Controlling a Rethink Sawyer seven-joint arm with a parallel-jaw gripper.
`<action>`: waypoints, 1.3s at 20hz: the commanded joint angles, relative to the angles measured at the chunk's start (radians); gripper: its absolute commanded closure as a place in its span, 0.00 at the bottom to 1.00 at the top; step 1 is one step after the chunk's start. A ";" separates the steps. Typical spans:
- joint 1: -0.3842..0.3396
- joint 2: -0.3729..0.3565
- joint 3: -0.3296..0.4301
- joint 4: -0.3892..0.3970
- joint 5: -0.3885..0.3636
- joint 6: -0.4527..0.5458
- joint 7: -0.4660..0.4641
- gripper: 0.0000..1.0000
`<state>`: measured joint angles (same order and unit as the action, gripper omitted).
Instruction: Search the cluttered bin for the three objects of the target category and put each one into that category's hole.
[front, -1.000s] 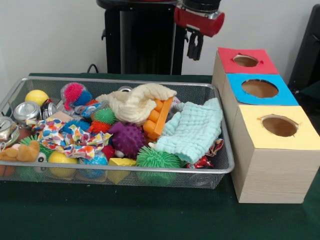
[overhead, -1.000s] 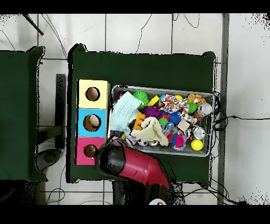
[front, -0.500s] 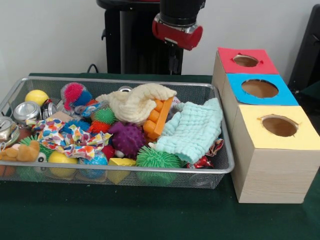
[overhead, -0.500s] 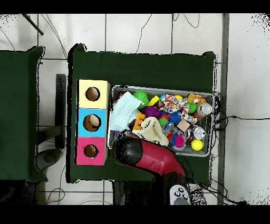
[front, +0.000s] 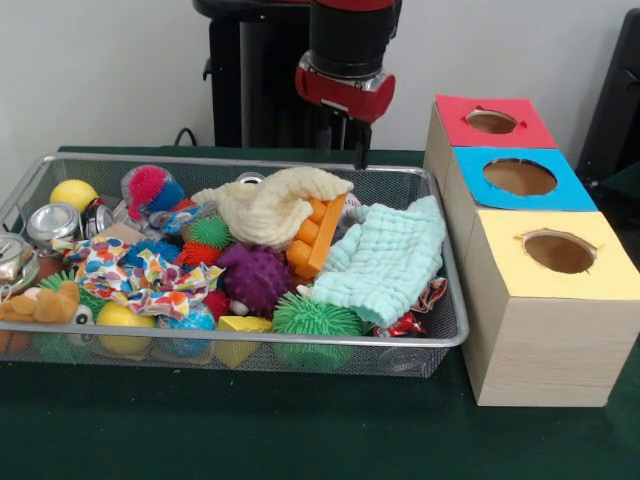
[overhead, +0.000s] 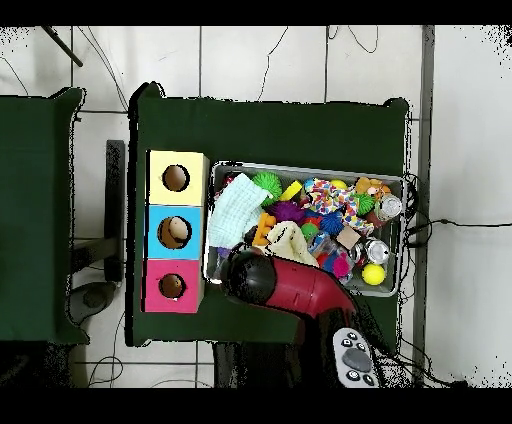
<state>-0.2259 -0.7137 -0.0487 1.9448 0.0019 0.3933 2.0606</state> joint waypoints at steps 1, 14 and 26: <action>-0.063 0.040 0.122 -0.158 -0.117 0.014 -0.138 0.00; -0.156 0.064 0.189 -0.272 -0.167 0.126 -0.138 0.00; -0.236 0.117 0.266 -0.446 -0.209 0.265 -0.205 0.00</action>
<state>-0.4181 -0.6682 0.0897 1.6207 -0.1498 0.5607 2.0606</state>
